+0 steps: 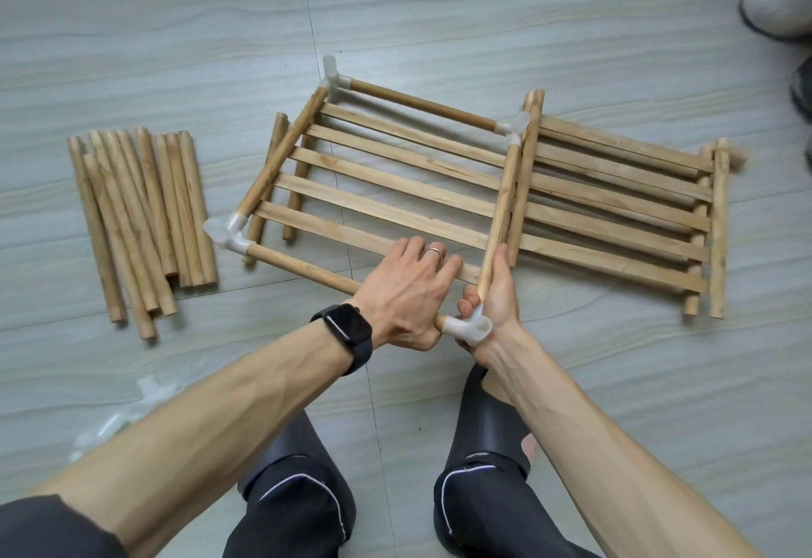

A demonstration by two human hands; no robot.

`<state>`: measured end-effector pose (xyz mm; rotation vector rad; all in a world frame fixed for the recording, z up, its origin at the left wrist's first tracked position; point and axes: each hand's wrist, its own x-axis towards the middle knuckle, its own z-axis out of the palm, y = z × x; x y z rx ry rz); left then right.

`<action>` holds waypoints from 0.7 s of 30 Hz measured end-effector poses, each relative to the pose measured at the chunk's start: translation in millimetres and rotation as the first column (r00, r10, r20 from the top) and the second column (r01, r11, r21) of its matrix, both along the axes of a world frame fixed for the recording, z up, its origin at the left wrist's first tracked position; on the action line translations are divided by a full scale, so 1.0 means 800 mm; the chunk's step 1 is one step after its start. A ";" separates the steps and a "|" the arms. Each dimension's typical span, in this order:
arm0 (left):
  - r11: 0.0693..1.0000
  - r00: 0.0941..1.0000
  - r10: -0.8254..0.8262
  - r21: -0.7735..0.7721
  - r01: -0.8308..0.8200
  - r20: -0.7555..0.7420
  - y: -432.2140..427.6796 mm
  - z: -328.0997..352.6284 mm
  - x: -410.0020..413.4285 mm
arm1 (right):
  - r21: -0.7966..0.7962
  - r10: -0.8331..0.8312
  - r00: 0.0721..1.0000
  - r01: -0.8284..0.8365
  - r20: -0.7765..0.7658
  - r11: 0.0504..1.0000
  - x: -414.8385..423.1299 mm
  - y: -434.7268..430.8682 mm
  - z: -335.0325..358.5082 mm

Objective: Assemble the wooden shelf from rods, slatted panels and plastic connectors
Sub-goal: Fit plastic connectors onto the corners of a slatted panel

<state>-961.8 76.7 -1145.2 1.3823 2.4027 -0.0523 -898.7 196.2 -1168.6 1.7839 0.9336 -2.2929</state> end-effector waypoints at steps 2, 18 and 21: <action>1.000 1.000 0.004 0.000 -0.004 -0.009 0.000 -0.003 0.000 | -0.014 0.005 1.000 -0.005 -0.012 1.000 0.001 0.003 -0.001; 0.991 0.988 0.123 0.045 -0.127 0.089 -0.003 -0.012 0.003 | 0.090 0.138 0.990 -0.141 0.037 0.986 0.022 0.004 -0.012; 0.995 0.994 0.097 -0.022 -0.096 0.041 -0.006 -0.017 0.011 | 0.136 0.188 0.980 -0.195 0.067 0.971 0.017 0.005 -0.013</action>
